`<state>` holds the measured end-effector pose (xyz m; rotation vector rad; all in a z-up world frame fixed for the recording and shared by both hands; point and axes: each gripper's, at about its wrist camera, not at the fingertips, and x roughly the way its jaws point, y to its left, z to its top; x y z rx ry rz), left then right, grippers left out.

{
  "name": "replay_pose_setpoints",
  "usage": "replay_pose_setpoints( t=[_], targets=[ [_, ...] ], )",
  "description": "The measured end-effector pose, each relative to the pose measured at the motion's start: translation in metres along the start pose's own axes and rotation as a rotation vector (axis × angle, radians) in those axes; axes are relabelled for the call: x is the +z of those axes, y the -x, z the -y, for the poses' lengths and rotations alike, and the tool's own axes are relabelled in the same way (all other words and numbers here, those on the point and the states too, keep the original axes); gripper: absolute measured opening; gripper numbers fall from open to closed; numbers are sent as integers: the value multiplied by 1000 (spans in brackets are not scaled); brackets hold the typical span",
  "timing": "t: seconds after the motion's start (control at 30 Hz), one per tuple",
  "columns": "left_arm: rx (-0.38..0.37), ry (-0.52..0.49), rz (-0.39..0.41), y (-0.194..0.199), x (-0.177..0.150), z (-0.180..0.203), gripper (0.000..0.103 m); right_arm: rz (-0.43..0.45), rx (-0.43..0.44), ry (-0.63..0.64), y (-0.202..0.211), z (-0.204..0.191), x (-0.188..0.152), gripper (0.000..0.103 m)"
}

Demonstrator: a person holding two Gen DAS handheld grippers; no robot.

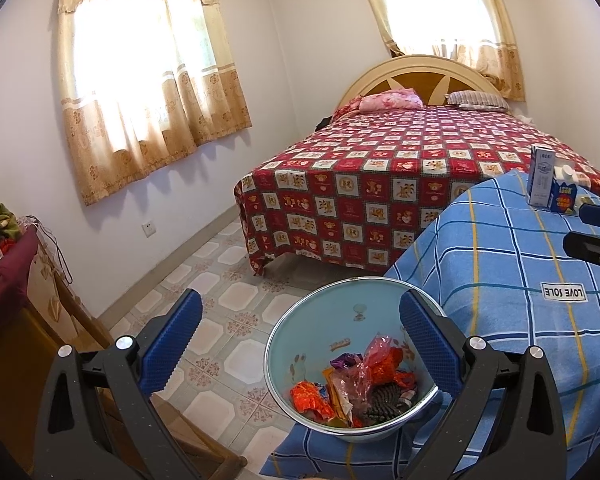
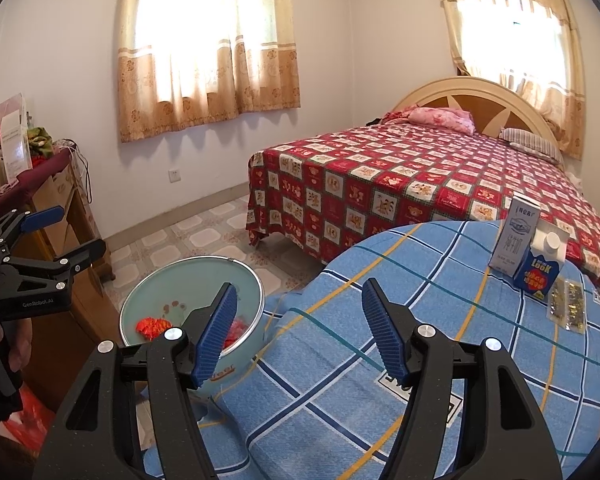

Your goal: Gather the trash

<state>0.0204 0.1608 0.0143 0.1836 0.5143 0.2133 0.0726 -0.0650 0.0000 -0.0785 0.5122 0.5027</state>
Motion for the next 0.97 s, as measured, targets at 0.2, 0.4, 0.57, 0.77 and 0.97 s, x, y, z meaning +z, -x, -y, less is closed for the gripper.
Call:
replay_pose_setpoints(
  t=[0.2, 0.4, 0.57, 0.77, 0.97],
  targets=[
    [-13, -1, -13, -2, -1, 1, 97, -1, 0, -1, 0, 0, 0, 65],
    [3, 1, -24, -5, -1, 0, 97, -3, 1, 0, 0, 0, 0, 65],
    [4, 10, -37, -9, -3, -2, 97, -11, 1, 3, -1, -1, -2, 65],
    [-1, 14, -41, -10, -4, -1, 97, -14, 0, 4, -1, -2, -3, 66],
    [-24, 1, -39, -9, -4, 6, 97, -14, -4, 0, -2, -1, -7, 67]
  ],
)
